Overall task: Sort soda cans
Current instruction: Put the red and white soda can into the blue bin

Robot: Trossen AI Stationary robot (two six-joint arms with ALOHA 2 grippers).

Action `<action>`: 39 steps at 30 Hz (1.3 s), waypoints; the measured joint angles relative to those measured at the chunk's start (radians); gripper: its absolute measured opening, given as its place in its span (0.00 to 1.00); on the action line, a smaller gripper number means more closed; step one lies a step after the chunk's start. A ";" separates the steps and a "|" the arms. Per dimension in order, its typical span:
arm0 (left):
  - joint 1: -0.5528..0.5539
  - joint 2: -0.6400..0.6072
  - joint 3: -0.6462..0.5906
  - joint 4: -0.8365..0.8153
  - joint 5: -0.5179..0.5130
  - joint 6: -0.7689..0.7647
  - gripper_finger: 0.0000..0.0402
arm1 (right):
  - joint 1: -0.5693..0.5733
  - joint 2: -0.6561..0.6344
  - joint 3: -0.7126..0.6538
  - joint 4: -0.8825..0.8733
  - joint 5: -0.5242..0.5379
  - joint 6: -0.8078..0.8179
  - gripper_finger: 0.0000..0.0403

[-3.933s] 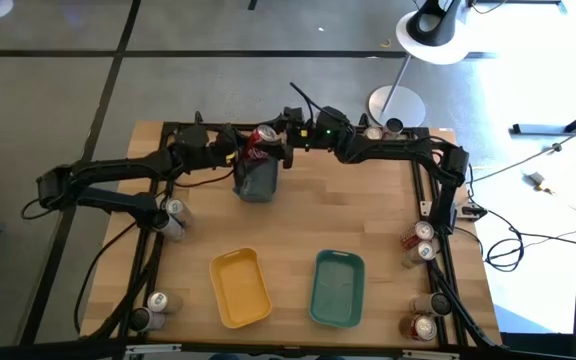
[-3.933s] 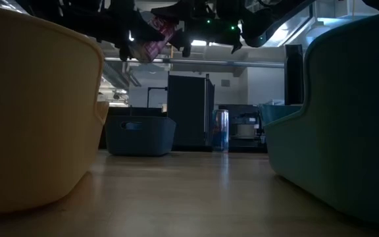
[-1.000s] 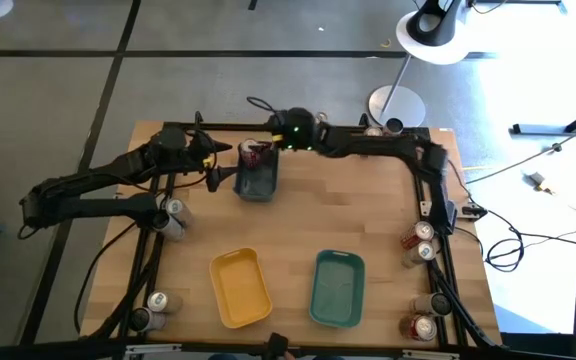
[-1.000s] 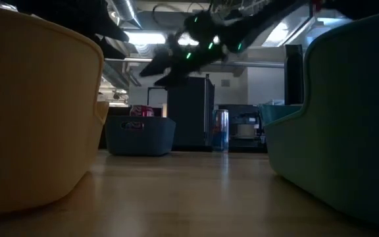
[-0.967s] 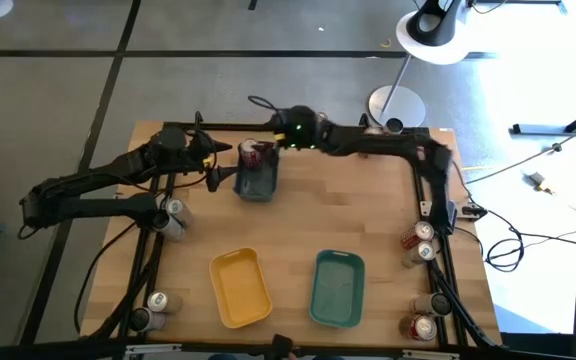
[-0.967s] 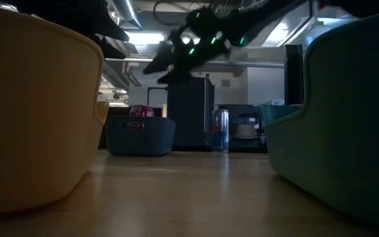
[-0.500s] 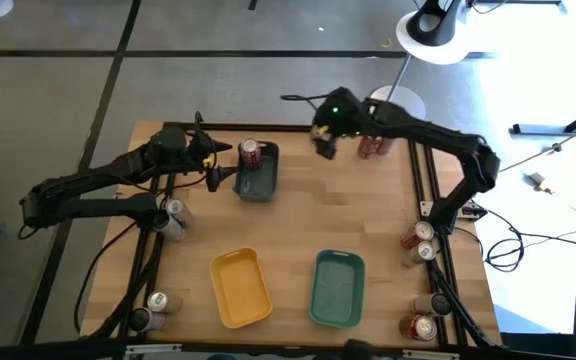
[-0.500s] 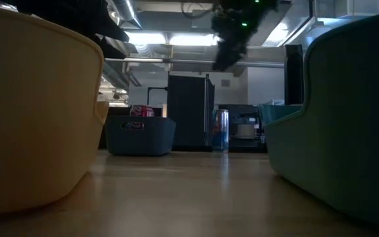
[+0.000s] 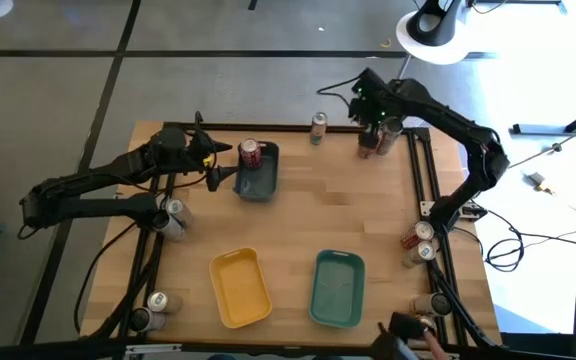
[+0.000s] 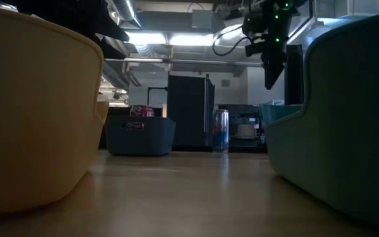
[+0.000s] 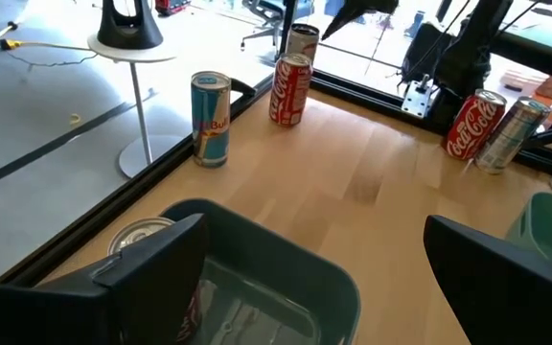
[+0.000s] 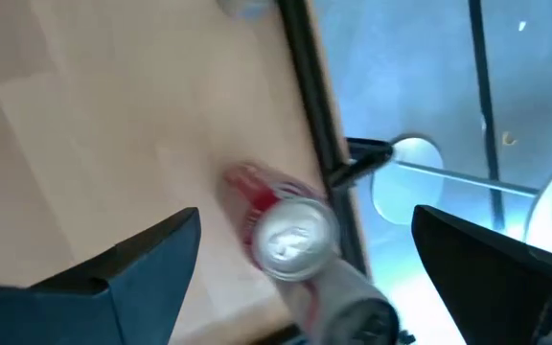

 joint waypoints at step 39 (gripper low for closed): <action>0.000 0.000 0.000 0.000 -0.015 0.024 0.93 | -0.170 0.068 -0.259 0.203 -0.122 -0.233 0.94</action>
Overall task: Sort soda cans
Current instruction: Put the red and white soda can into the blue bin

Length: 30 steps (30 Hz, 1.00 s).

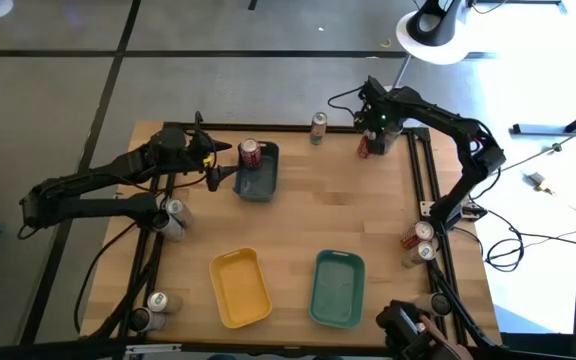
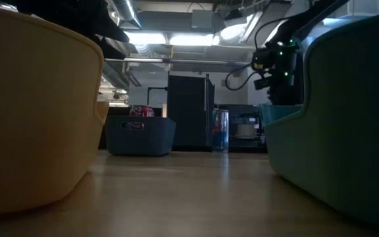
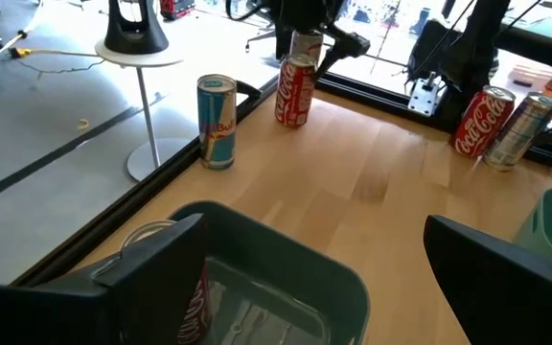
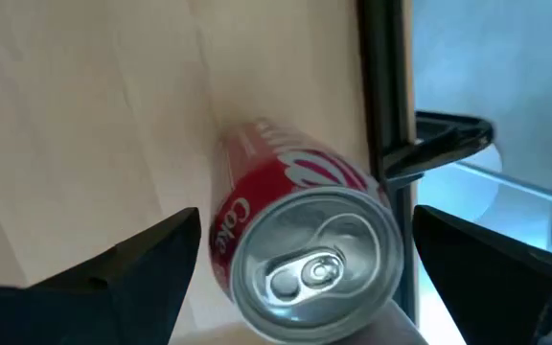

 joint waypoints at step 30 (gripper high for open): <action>0.000 0.000 0.000 0.000 -0.001 0.004 0.93 | 0.003 0.082 0.000 -0.016 0.040 0.063 0.86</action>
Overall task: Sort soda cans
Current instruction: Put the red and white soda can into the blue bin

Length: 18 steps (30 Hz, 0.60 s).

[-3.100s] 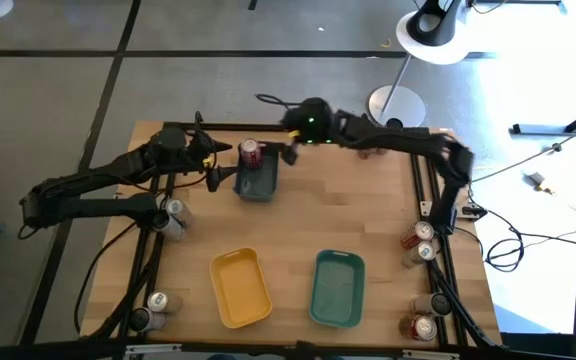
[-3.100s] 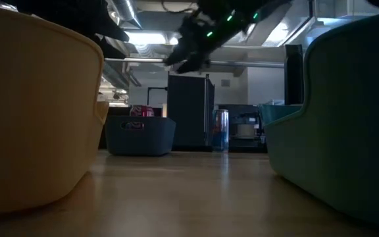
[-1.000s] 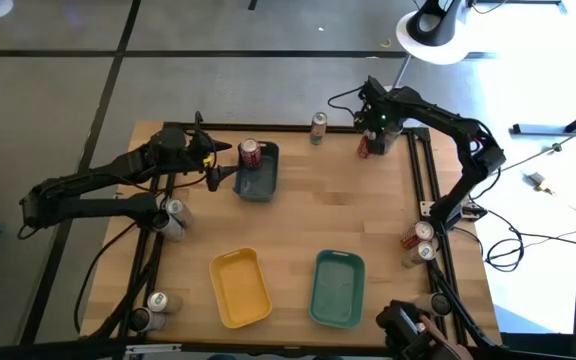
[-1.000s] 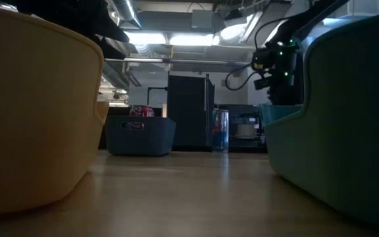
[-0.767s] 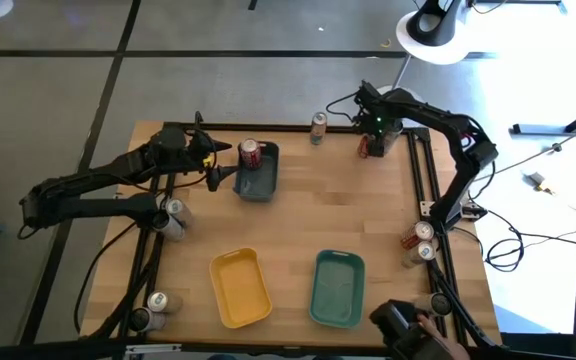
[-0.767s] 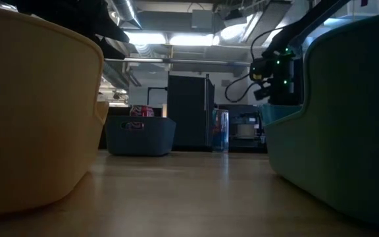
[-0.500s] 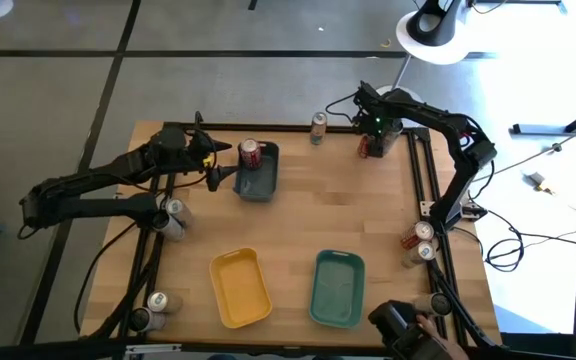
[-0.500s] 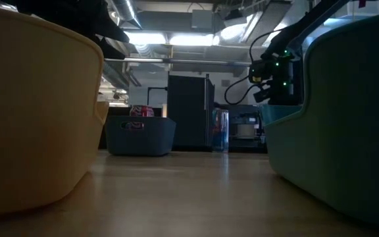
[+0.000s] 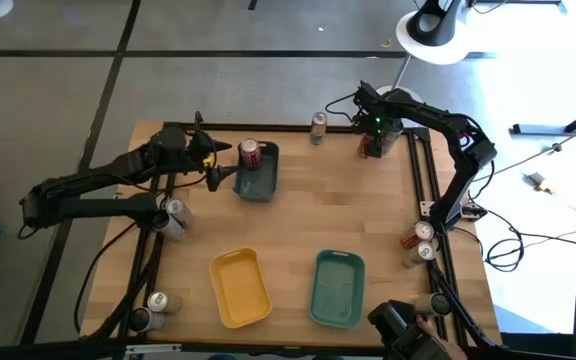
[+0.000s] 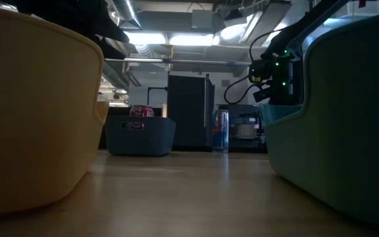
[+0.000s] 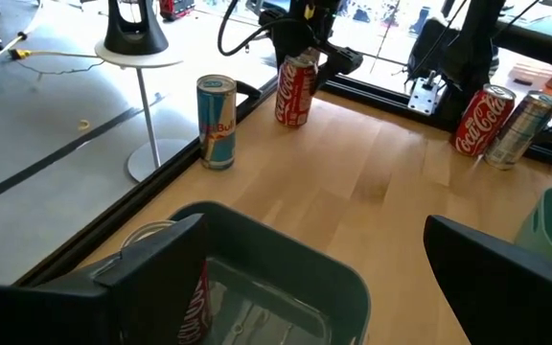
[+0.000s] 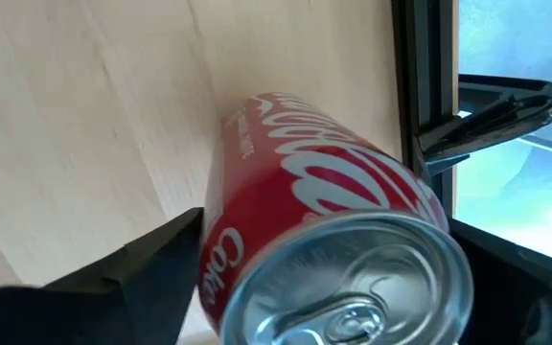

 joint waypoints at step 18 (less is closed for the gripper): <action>0.000 0.000 0.000 -0.001 0.000 0.011 0.93 | 0.058 -0.011 0.097 -0.045 -0.012 0.149 0.73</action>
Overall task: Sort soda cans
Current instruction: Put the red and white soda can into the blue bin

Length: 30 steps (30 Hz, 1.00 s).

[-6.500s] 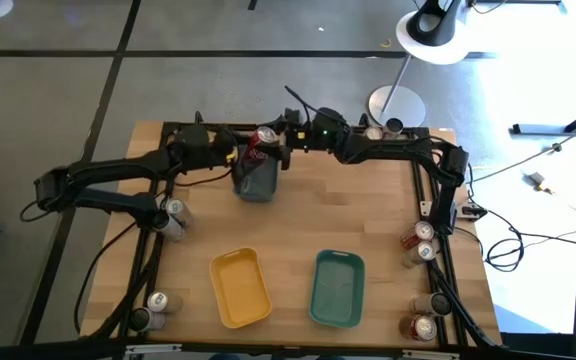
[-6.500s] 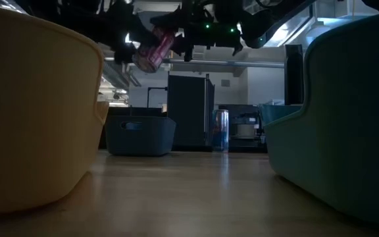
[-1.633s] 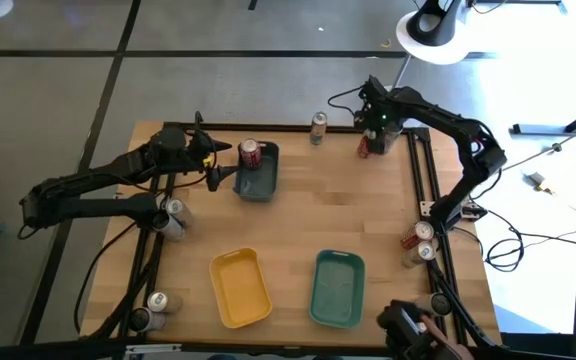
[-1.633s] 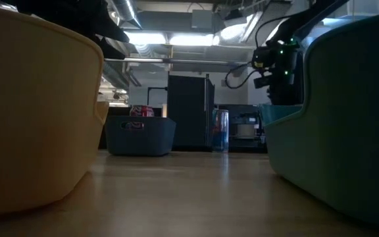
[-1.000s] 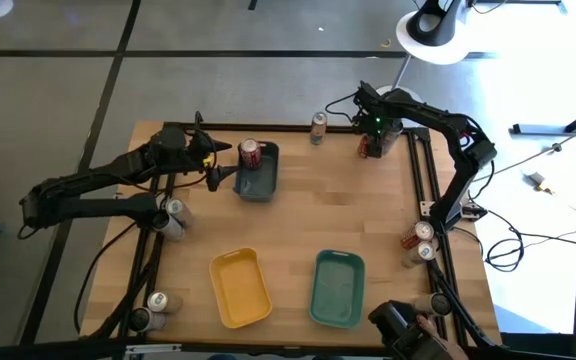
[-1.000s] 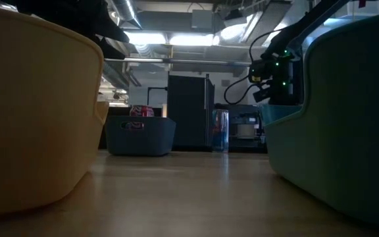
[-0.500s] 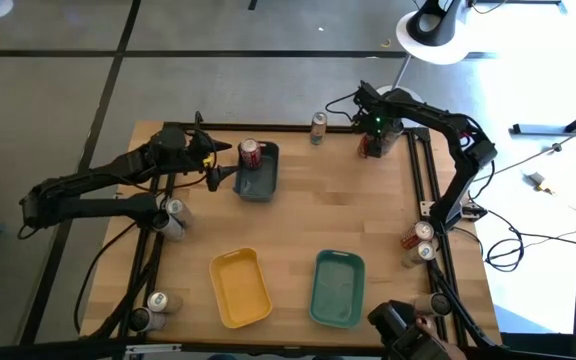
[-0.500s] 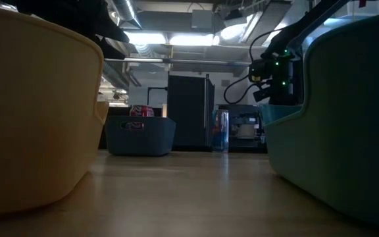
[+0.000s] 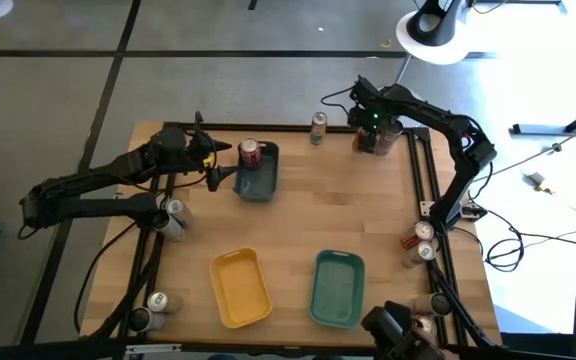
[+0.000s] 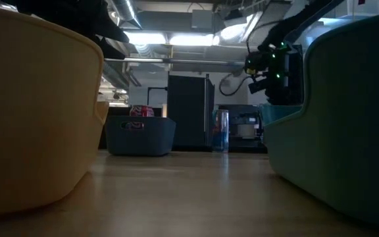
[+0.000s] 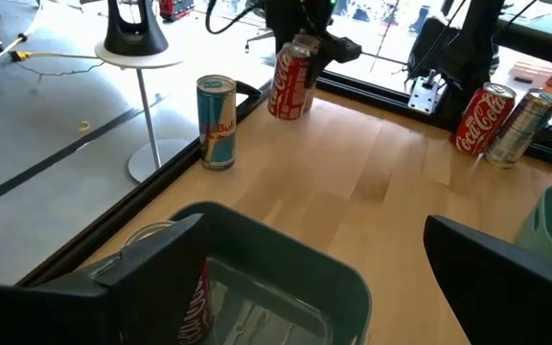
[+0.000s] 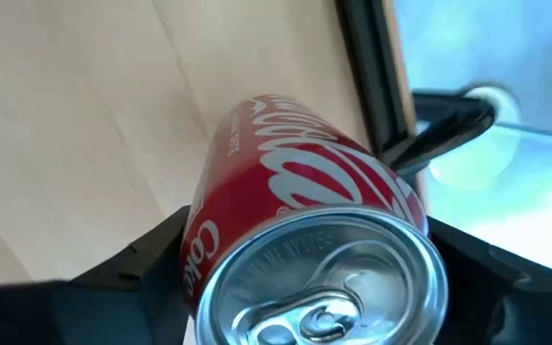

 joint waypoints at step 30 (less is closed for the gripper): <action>0.001 0.000 0.000 -0.035 -0.037 -0.016 0.93 | 0.526 0.115 0.156 0.563 -0.122 0.209 0.73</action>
